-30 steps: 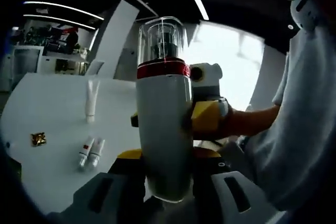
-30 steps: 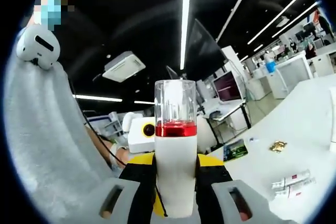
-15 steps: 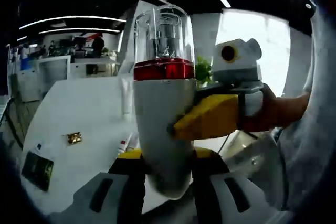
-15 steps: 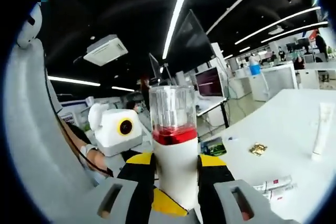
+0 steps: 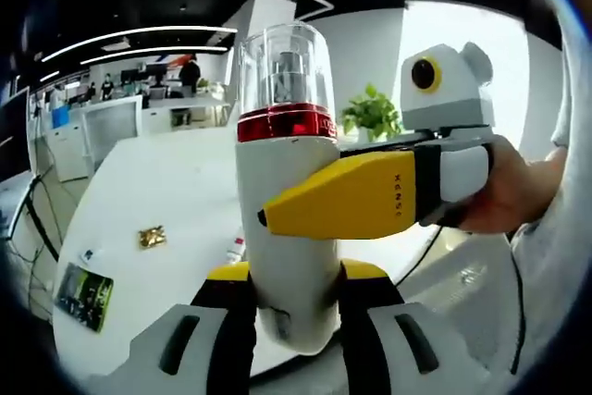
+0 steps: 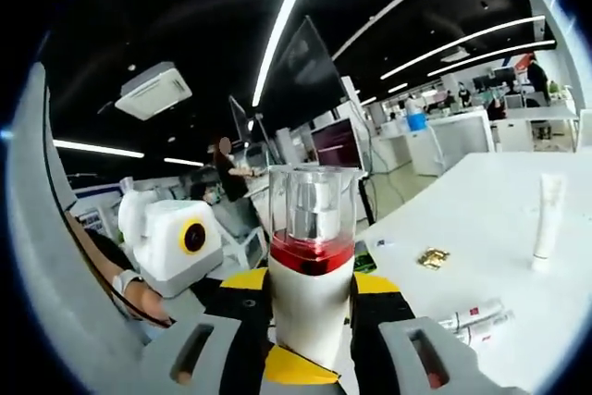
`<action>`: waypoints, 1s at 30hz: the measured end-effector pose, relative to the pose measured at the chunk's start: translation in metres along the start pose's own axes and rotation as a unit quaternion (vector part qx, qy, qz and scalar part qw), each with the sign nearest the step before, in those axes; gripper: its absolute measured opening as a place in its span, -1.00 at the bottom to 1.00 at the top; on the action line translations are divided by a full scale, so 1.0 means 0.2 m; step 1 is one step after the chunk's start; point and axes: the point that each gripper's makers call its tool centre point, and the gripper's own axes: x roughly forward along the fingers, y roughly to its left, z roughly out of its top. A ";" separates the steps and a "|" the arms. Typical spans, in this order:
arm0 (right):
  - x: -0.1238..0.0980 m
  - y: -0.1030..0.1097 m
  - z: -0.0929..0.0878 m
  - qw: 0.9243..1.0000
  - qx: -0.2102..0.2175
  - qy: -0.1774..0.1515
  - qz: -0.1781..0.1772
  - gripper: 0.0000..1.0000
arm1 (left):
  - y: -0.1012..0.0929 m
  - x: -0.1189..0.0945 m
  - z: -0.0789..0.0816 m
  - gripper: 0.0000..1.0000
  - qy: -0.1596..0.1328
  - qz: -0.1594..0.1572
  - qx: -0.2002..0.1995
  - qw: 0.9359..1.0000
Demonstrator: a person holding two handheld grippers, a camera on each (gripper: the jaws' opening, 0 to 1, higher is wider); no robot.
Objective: Arrange the skincare products in the storage area until every visible bottle or jar stands upright without overlapping.
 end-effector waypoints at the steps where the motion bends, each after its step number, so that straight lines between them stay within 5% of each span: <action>1: 0.00 0.00 0.00 1.000 0.001 0.002 0.000 -0.44 | -0.01 0.00 0.00 -0.40 0.003 0.001 0.006 1.000; 7: -0.02 0.00 -0.01 1.000 -0.014 0.009 0.001 -0.46 | -0.01 0.01 0.00 -0.38 0.002 -0.001 0.020 1.000; 18: -0.04 -0.02 0.00 0.999 -0.037 0.014 -0.009 -0.48 | -0.05 0.04 0.00 -0.37 -0.004 -0.061 0.071 0.996; 20: -0.05 -0.03 0.00 0.999 -0.030 0.011 -0.011 -0.48 | -0.10 0.03 0.00 -0.29 -0.006 -0.106 0.042 0.993; 27: -0.06 -0.02 0.03 1.000 -0.027 0.000 -0.011 -0.48 | -0.03 0.02 0.00 -0.28 -0.012 -0.102 0.009 0.995; 30: -0.06 -0.02 0.04 1.000 -0.028 -0.005 -0.011 -0.48 | -0.05 0.01 0.02 -0.44 -0.020 -0.114 0.008 0.993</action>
